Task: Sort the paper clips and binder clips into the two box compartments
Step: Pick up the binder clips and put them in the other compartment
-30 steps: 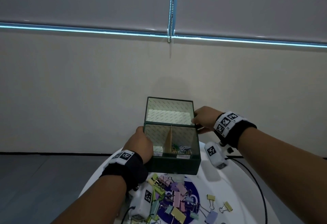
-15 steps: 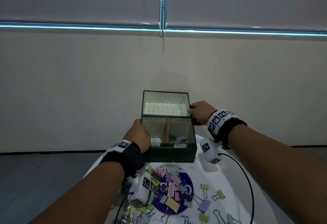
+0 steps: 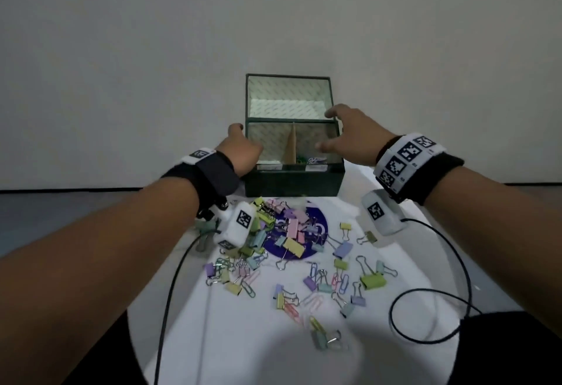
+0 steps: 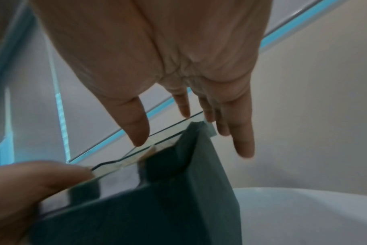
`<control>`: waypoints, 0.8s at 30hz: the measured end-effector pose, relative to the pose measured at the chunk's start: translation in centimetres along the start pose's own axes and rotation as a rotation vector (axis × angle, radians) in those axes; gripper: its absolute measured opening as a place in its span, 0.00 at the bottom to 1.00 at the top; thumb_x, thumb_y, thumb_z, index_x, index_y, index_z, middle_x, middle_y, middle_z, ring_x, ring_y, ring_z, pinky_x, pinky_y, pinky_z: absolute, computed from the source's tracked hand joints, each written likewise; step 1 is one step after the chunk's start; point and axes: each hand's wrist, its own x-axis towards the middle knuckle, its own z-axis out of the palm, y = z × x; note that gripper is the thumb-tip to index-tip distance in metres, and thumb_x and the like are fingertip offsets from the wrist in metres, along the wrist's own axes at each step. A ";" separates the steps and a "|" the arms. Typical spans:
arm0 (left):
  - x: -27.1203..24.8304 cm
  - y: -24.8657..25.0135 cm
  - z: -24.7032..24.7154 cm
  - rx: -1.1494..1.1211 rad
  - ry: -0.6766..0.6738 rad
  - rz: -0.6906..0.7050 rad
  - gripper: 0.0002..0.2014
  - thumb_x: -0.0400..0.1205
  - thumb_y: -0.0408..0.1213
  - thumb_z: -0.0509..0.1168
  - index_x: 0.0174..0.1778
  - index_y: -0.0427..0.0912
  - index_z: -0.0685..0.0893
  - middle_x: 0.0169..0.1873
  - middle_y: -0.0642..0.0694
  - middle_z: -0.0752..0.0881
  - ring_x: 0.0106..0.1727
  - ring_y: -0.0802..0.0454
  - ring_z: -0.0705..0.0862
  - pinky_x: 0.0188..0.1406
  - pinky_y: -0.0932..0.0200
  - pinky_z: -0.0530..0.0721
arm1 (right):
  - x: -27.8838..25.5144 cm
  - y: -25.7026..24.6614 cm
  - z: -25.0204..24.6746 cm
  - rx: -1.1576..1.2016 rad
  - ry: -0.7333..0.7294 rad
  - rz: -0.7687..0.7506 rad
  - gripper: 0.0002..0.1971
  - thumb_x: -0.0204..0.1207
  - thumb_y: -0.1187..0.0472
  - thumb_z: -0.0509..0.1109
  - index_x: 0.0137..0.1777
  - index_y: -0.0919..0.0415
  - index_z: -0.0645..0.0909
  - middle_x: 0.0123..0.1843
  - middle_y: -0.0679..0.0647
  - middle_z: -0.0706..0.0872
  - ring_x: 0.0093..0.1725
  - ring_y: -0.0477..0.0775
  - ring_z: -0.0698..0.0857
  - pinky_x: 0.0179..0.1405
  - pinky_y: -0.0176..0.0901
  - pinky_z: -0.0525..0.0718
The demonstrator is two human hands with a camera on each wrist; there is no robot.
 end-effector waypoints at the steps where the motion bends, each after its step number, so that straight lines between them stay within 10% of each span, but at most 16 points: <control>1: -0.2 0.1 -0.2 0.028 -0.013 0.001 0.34 0.85 0.43 0.61 0.85 0.42 0.53 0.48 0.42 0.82 0.46 0.42 0.83 0.42 0.53 0.81 | -0.8 -0.1 0.2 -0.031 -0.004 -0.041 0.33 0.75 0.50 0.79 0.77 0.53 0.70 0.77 0.58 0.71 0.64 0.55 0.77 0.58 0.43 0.75; 8: -2.1 0.1 -1.7 0.183 -0.026 0.037 0.40 0.85 0.54 0.61 0.86 0.43 0.49 0.65 0.33 0.81 0.61 0.36 0.83 0.61 0.47 0.84 | -5.3 -0.4 0.8 -0.197 0.010 -0.236 0.17 0.75 0.52 0.77 0.63 0.52 0.82 0.75 0.56 0.73 0.75 0.58 0.72 0.76 0.53 0.73; 11: -4.8 -0.1 -3.5 0.321 0.015 0.162 0.38 0.85 0.58 0.60 0.86 0.45 0.52 0.73 0.36 0.77 0.67 0.39 0.81 0.63 0.53 0.77 | -8.7 -0.6 0.8 -0.267 0.061 -0.370 0.09 0.76 0.54 0.75 0.54 0.51 0.83 0.59 0.50 0.79 0.60 0.54 0.77 0.64 0.53 0.80; 15: -11.5 -0.8 -4.6 0.476 0.118 0.537 0.22 0.85 0.51 0.62 0.75 0.54 0.72 0.66 0.52 0.79 0.57 0.58 0.81 0.58 0.55 0.84 | -13.8 1.1 2.5 -0.416 -0.327 -0.493 0.05 0.80 0.54 0.70 0.51 0.42 0.85 0.48 0.36 0.82 0.45 0.42 0.82 0.50 0.45 0.86; 19: -16.3 -1.9 -2.0 0.665 -0.251 0.820 0.11 0.83 0.48 0.64 0.60 0.58 0.84 0.49 0.60 0.84 0.46 0.62 0.81 0.50 0.54 0.85 | -15.9 3.1 4.0 -0.473 -0.413 -0.452 0.10 0.73 0.52 0.66 0.52 0.39 0.83 0.47 0.36 0.80 0.43 0.44 0.82 0.42 0.49 0.86; 24: -18.3 -2.5 2.2 0.899 -0.547 0.908 0.14 0.85 0.55 0.61 0.65 0.65 0.82 0.51 0.59 0.80 0.54 0.57 0.80 0.46 0.56 0.81 | -16.4 2.9 4.2 -0.404 -0.347 -0.461 0.10 0.75 0.51 0.68 0.53 0.41 0.87 0.46 0.36 0.76 0.41 0.46 0.82 0.45 0.50 0.86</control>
